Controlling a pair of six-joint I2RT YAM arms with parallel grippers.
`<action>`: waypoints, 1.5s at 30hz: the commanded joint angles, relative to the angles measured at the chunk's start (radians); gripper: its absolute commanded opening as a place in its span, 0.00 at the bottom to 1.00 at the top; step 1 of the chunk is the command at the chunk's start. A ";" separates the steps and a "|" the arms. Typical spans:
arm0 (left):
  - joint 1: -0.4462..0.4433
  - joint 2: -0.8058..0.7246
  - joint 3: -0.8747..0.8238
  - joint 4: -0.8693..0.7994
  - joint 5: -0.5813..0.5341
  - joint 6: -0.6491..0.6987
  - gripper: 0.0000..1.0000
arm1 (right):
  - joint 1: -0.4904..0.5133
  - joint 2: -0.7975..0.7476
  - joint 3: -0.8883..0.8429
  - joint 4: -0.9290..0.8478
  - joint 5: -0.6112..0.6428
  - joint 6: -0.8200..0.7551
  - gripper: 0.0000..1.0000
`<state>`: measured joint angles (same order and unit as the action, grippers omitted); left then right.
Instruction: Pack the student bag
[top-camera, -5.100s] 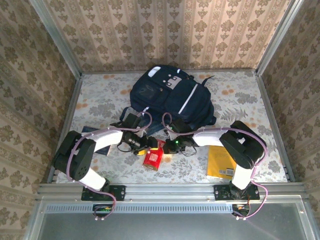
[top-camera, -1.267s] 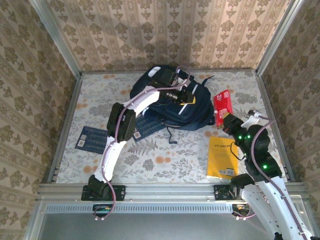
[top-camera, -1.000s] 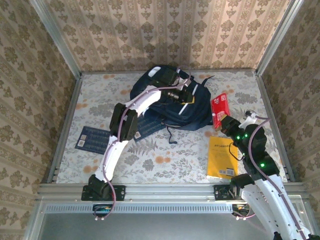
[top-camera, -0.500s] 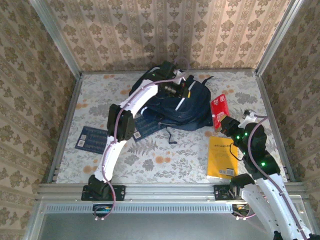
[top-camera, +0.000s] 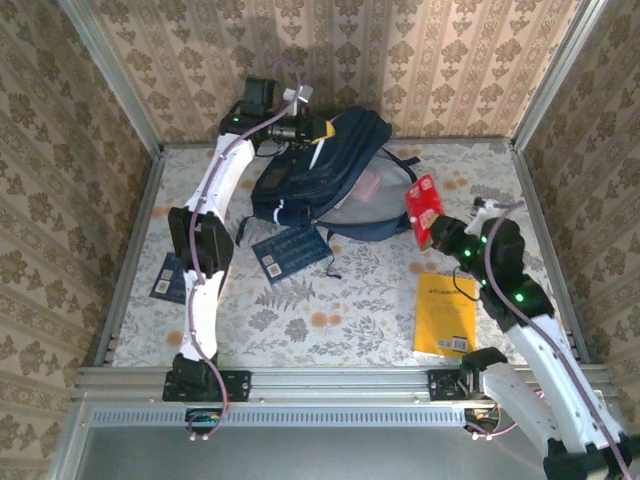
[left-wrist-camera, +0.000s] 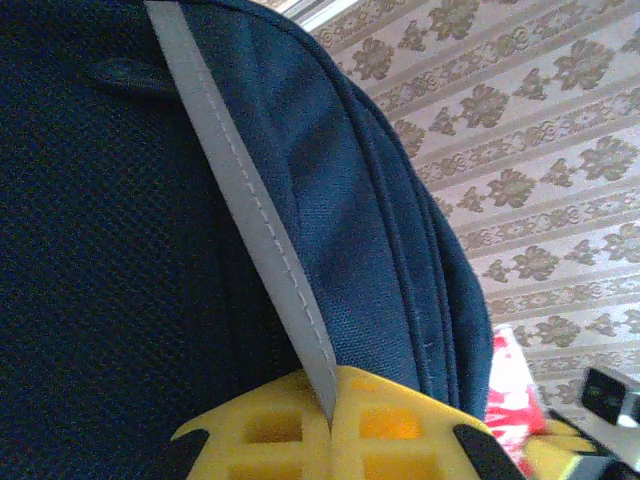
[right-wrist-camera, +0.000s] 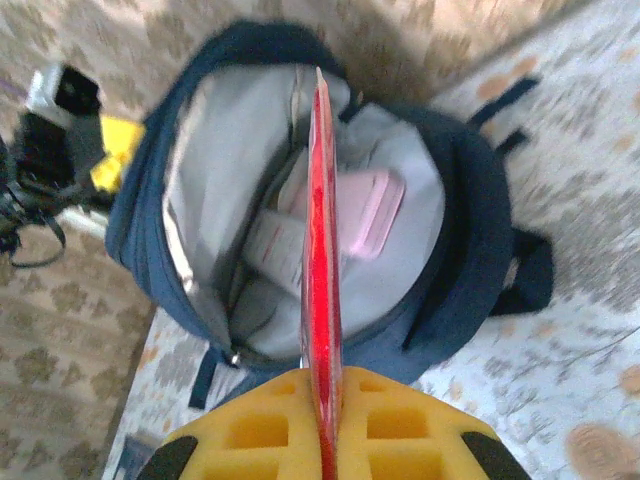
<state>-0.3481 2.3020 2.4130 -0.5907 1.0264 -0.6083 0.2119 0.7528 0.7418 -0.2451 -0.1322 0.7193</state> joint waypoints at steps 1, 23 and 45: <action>-0.003 -0.070 0.010 0.145 0.129 -0.067 0.00 | -0.004 0.106 0.029 0.124 -0.197 0.065 0.03; -0.008 -0.134 -0.057 0.319 0.251 -0.173 0.00 | 0.042 0.989 0.412 0.482 -0.580 0.156 0.00; 0.033 -0.149 -0.112 0.501 0.267 -0.311 0.00 | 0.272 1.437 0.788 0.637 -0.257 0.331 0.60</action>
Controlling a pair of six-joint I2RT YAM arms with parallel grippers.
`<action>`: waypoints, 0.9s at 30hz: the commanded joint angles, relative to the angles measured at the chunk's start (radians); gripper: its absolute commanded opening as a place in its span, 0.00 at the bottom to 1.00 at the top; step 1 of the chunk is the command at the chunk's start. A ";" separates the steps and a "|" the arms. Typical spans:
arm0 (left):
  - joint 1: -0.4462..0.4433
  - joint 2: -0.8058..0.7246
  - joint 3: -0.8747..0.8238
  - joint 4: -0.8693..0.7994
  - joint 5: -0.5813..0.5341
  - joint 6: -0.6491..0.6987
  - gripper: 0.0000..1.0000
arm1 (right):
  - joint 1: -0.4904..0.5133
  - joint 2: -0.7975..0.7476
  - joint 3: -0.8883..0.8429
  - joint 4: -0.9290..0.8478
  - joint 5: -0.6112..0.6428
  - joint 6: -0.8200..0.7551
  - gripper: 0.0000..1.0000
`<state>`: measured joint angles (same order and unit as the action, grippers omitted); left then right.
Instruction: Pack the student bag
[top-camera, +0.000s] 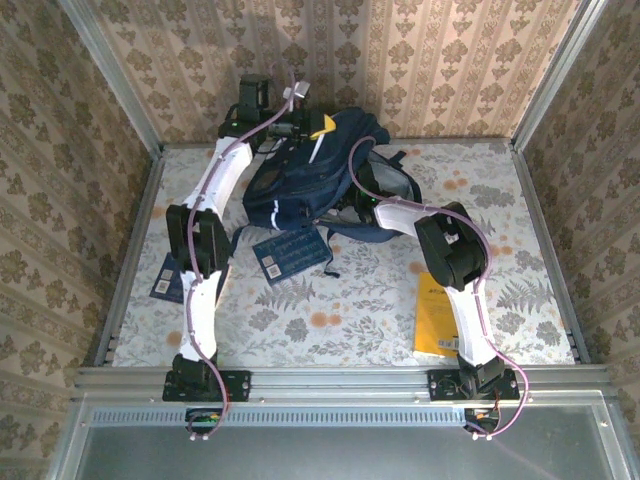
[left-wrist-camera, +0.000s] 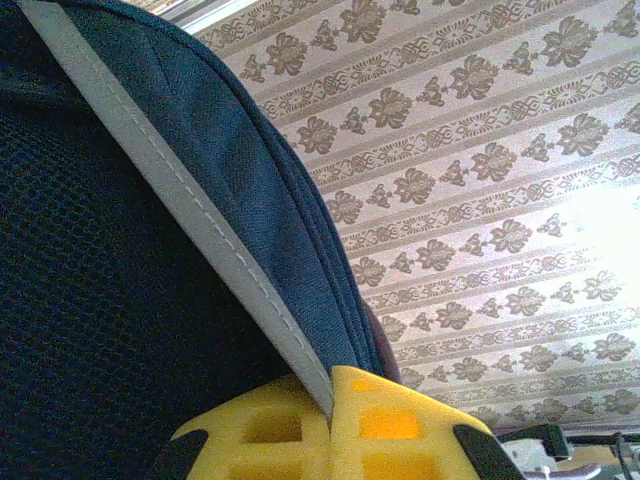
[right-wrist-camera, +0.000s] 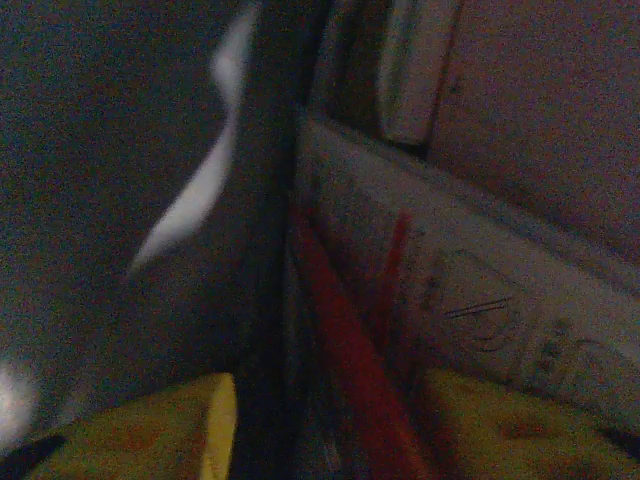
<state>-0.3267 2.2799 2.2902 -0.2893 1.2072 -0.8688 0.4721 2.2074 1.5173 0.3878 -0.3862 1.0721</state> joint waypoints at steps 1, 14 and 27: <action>0.020 -0.126 0.006 0.201 0.082 -0.053 0.00 | 0.006 -0.052 -0.019 0.008 -0.001 -0.050 0.65; 0.144 -0.064 -0.025 0.202 0.007 -0.063 0.00 | -0.088 -0.487 -0.417 -0.051 0.080 -0.281 0.81; 0.016 0.079 0.083 -0.069 -0.125 0.161 0.42 | -0.088 -0.964 -0.692 -0.316 0.460 -0.354 0.76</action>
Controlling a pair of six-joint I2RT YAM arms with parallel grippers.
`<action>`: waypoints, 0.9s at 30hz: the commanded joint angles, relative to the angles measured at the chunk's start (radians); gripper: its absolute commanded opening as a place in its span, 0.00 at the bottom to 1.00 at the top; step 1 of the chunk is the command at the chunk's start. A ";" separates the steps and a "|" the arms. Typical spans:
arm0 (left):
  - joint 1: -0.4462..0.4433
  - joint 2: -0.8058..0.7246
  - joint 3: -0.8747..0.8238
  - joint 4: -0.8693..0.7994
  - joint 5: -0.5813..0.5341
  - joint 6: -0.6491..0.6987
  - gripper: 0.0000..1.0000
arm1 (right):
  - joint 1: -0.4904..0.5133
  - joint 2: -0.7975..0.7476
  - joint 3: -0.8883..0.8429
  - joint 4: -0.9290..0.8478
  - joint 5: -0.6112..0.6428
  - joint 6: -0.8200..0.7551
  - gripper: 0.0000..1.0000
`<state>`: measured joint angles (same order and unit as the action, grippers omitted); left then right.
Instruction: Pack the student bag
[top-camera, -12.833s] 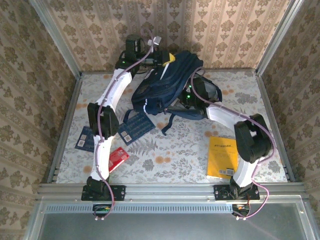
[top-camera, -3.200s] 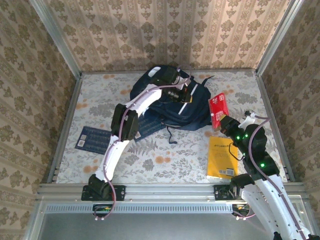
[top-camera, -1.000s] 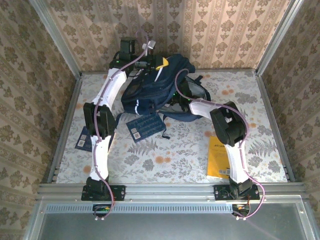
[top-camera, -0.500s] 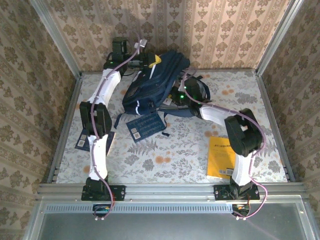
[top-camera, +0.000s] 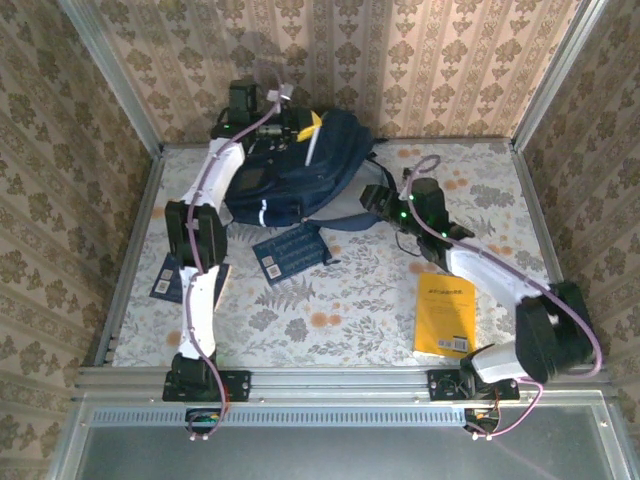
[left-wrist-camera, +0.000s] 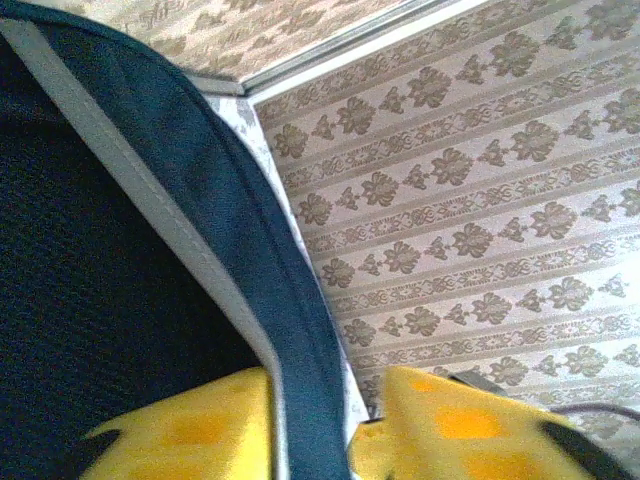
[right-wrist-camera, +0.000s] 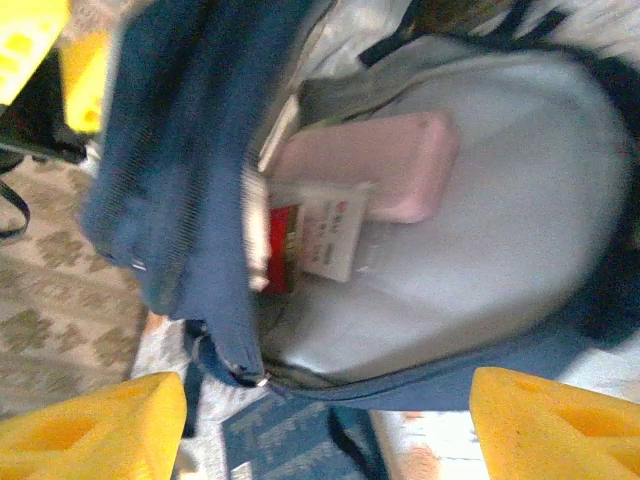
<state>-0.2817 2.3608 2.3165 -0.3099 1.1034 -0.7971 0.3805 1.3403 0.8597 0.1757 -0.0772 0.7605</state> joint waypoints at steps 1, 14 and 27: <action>-0.037 -0.009 0.054 -0.078 -0.039 0.112 0.45 | 0.007 -0.140 -0.051 -0.123 0.174 -0.055 0.75; -0.008 -0.587 -0.760 -0.066 -0.561 0.171 0.55 | 0.201 -0.312 -0.201 -0.194 0.113 -0.184 0.71; 0.018 -0.727 -1.241 -0.080 -0.686 0.204 0.58 | 0.340 -0.254 -0.240 -0.251 0.091 -0.272 0.68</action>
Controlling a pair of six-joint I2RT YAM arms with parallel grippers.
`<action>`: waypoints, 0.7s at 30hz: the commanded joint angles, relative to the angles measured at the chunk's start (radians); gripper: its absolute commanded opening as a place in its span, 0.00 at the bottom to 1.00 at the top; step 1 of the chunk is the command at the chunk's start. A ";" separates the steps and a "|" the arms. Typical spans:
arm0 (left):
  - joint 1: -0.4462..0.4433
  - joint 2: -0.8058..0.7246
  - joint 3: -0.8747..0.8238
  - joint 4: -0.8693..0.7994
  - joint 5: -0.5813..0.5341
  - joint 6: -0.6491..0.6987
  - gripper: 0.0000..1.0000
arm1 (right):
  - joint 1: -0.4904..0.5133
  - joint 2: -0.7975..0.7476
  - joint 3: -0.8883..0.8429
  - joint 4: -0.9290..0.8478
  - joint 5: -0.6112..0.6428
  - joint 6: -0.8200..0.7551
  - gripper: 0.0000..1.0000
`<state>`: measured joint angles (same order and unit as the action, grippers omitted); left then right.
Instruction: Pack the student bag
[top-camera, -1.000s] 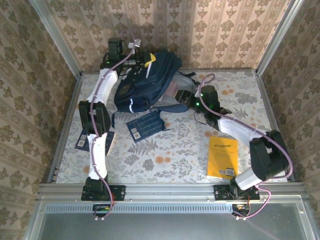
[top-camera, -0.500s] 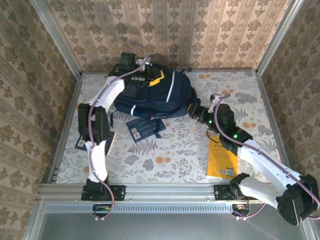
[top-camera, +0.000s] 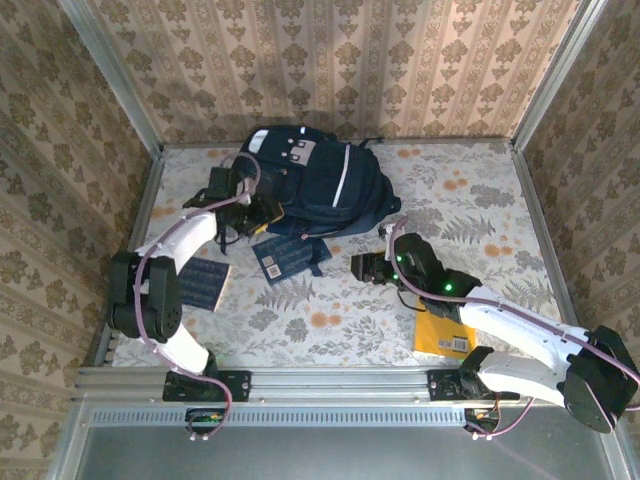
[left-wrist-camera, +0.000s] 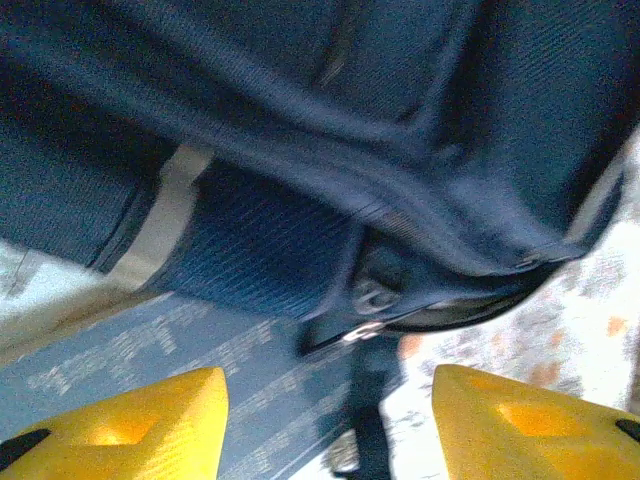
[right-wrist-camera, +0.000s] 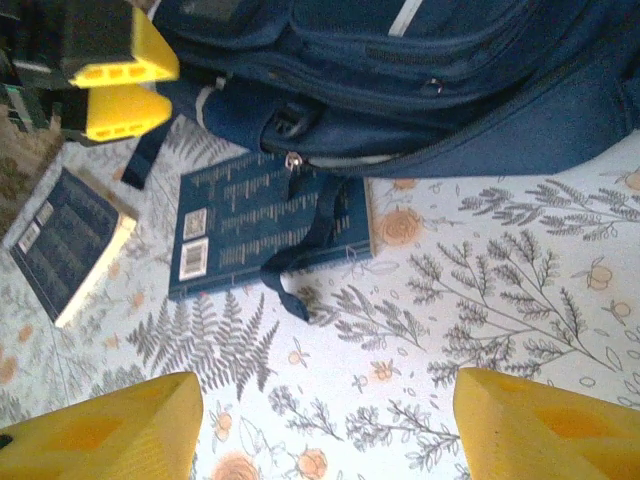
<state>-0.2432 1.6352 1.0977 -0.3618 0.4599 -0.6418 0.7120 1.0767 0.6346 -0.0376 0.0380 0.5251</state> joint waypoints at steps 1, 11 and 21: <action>-0.031 0.001 -0.029 -0.032 -0.057 0.052 0.58 | 0.008 0.008 -0.017 -0.042 -0.026 -0.038 0.68; -0.166 0.082 -0.091 -0.073 -0.163 0.045 0.59 | 0.009 -0.015 -0.026 -0.051 -0.054 -0.041 0.68; -0.302 0.123 -0.169 -0.126 -0.182 0.089 0.59 | 0.008 -0.045 -0.031 -0.070 -0.055 -0.053 0.69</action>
<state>-0.5072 1.7081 0.9813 -0.4026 0.2787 -0.5854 0.7166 1.0550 0.6121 -0.0887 -0.0078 0.4923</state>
